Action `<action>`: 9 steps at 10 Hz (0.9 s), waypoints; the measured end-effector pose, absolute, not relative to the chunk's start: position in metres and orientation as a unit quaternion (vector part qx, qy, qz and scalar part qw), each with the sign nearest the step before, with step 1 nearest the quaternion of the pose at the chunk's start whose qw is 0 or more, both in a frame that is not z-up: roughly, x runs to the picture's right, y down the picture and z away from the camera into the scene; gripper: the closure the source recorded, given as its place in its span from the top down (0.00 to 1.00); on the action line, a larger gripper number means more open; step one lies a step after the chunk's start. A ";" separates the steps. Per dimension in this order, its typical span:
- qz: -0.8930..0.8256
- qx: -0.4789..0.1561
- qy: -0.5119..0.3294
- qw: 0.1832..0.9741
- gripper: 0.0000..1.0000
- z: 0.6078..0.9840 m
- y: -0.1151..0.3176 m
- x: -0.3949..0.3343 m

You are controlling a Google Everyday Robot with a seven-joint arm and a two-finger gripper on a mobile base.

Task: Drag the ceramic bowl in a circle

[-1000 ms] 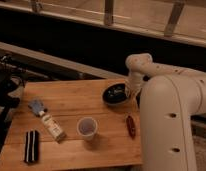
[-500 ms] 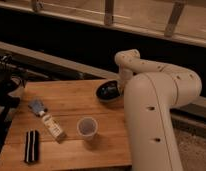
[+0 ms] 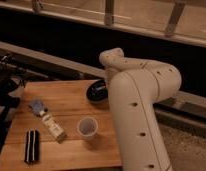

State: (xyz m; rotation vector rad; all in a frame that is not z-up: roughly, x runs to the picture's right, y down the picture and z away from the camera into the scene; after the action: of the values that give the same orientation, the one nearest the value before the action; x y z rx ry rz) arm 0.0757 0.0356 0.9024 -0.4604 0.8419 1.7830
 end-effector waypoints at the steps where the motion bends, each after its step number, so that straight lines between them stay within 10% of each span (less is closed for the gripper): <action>1: 0.747 -0.196 0.351 0.529 0.04 0.899 0.038 0.074; 9: 0.758 -0.221 0.356 0.500 0.04 0.862 0.070 0.072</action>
State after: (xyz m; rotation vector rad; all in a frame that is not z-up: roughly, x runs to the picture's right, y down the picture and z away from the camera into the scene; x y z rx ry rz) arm 0.0725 0.0705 0.8624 -0.5350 0.8617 1.8321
